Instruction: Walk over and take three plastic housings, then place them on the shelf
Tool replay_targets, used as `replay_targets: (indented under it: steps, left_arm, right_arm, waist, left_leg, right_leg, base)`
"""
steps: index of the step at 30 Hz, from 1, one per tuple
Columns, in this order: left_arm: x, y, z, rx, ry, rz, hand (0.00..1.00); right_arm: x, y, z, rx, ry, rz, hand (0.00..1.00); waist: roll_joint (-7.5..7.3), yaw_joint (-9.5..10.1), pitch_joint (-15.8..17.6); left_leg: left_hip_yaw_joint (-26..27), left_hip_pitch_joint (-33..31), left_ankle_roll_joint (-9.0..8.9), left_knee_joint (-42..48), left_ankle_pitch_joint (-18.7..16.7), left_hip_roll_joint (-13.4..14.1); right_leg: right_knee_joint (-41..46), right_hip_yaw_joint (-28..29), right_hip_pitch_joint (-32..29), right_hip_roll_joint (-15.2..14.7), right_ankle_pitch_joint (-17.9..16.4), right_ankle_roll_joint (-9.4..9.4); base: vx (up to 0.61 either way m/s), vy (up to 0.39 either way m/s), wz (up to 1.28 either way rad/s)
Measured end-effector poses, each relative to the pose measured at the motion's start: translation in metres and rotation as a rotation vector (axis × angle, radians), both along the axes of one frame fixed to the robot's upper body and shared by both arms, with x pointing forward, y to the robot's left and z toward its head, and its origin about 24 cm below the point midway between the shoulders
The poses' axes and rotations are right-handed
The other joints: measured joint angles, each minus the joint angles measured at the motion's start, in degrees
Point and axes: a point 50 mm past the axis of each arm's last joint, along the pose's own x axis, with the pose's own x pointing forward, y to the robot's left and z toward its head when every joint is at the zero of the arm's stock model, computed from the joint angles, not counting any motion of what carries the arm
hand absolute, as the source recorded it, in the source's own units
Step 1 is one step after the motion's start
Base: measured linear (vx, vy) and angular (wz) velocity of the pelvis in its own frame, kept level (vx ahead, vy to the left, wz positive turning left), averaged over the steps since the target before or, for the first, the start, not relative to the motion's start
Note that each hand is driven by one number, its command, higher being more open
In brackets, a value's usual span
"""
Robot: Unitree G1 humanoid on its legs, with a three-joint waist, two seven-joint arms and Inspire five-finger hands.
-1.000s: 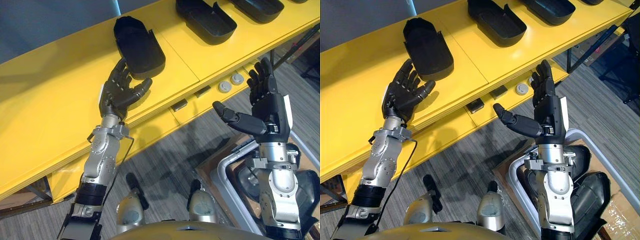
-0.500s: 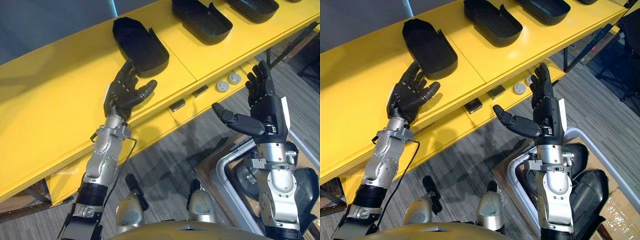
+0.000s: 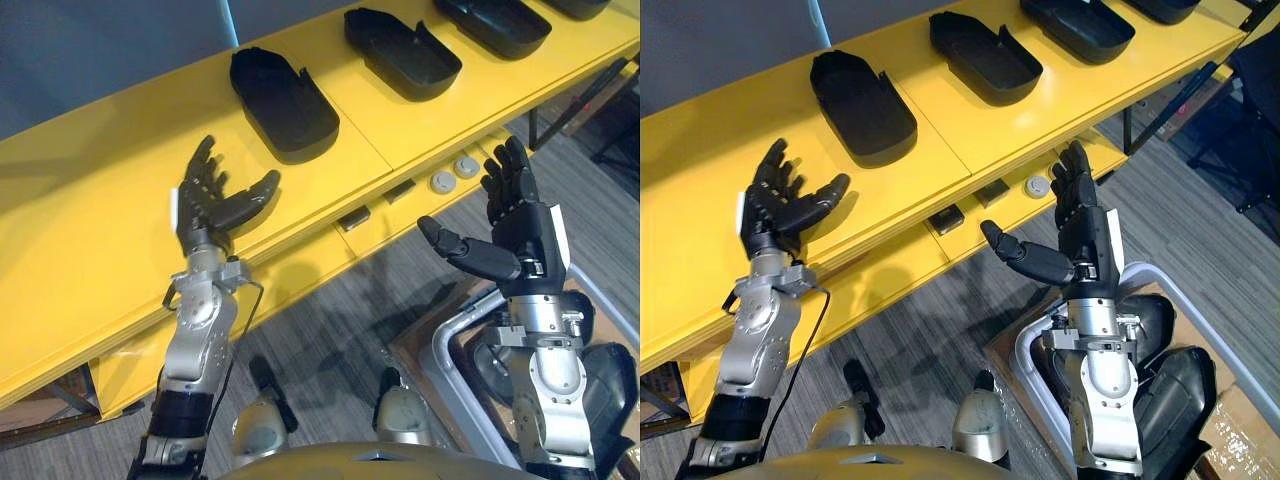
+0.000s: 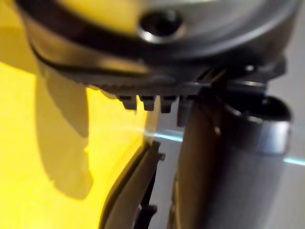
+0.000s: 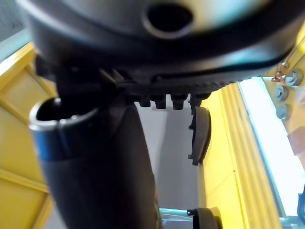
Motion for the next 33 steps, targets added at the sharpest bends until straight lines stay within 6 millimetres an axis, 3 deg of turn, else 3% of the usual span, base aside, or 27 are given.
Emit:
replay_targets:
  steps: [2,7,11,16,22,25,26,29,33]
  left_arm:
    - [-0.018,0.006,0.002,-0.02,-0.024,0.038,1.0]
    - [-0.039,0.002,0.018,-0.036,-0.177,0.008,1.0]
    - [-0.051,-0.014,0.034,-0.014,-0.323,-0.171,1.0]
    - [-0.052,-0.036,0.036,0.042,-0.366,-0.407,1.0]
    - [-0.051,-0.05,0.036,-0.044,-0.4,-0.548,1.0]
    - [-0.047,-0.065,0.031,-0.064,-0.375,-0.603,1.0]
    - [-0.042,-0.071,0.027,-0.065,-0.353,-0.628,1.0]
    - [-0.036,-0.076,0.022,-0.066,-0.323,-0.637,1.0]
    - [-0.032,-0.09,0.027,-0.057,-0.344,-0.683,1.0]
  right_arm:
    - [-0.002,0.004,-0.002,0.011,0.009,0.01,1.0]
    - [0.002,0.021,-0.005,0.051,0.011,0.06,1.0]
    - [0.009,0.041,-0.002,-0.002,0.001,0.065,1.0]
    - [0.017,0.042,-0.011,-0.078,0.087,-0.004,1.0]
    - [0.008,0.023,-0.039,-0.109,0.288,-0.082,1.0]
    - [-0.006,0.008,-0.049,-0.062,0.338,-0.158,1.0]
    - [-0.012,-0.001,-0.051,0.002,0.345,-0.183,1.0]
    - [-0.019,-0.019,-0.047,0.11,0.304,-0.23,1.0]
    - [-0.041,-0.04,-0.045,0.11,0.284,-0.328,1.0]
  waist:
    - [0.34,0.67,-1.6]
    - [1.39,2.98,-3.7]
    - [2.46,4.05,-5.9]
    - [2.63,4.14,-7.6]
    - [2.14,2.33,-7.8]
    - [0.98,-0.01,-7.8]
    - [0.21,-1.79,-7.9]
    - [-0.51,-3.69,-8.0]
    - [-0.44,-6.63,-8.1]
  left_leg:
    - [-0.6,0.1,-0.01,-0.7,0.1,-0.3]
    - [-2.2,1.0,-0.08,-0.8,0.1,-0.6]
    - [-3.1,1.0,-0.03,-1.0,0.1,-0.9]
    - [-2.8,1.7,0.07,-1.1,0.2,-1.1]
    - [5.1,5.0,-0.27,-1.1,-0.7,-0.6]
    - [11.7,8.0,-0.99,-1.2,-1.8,-0.2]
    - [15.2,9.6,-1.65,-1.2,-2.6,0.1]
    - [22.0,12.4,-2.59,-1.2,-3.4,0.9]
    - [24.0,13.3,-3.39,-1.2,-3.4,2.7]
  right_leg:
    - [-0.8,-1.0,0.8,0.0,0.1,0.12]
    - [-2.3,-3.1,3.6,0.1,0.1,0.27]
    - [-3.1,-4.2,4.6,0.1,0.1,0.31]
    - [-3.5,-4.0,5.1,-0.1,0.5,0.6]
    - [-4.4,4.3,2.3,0.0,2.9,0.19]
    - [-4.5,10.9,-0.2,0.6,3.8,-0.59]
    - [-4.6,13.7,-1.5,1.1,4.2,-1.21]
    - [-4.7,14.2,-3.5,1.2,5.1,-3.28]
    - [-5.0,12.9,-3.8,2.4,5.2,-3.39]
  base:
    - [0.04,0.002,0.17]
    - [0.02,-0.007,0.19]
    - [-0.02,0.003,0.12]
    - [0.0,0.009,-0.05]
    - [-0.02,0.037,-0.66]
    - [-0.03,0.047,-1.16]
    - [-0.03,0.051,-1.25]
    - [-0.01,0.044,-1.3]
    - [0.0,-0.014,-0.43]
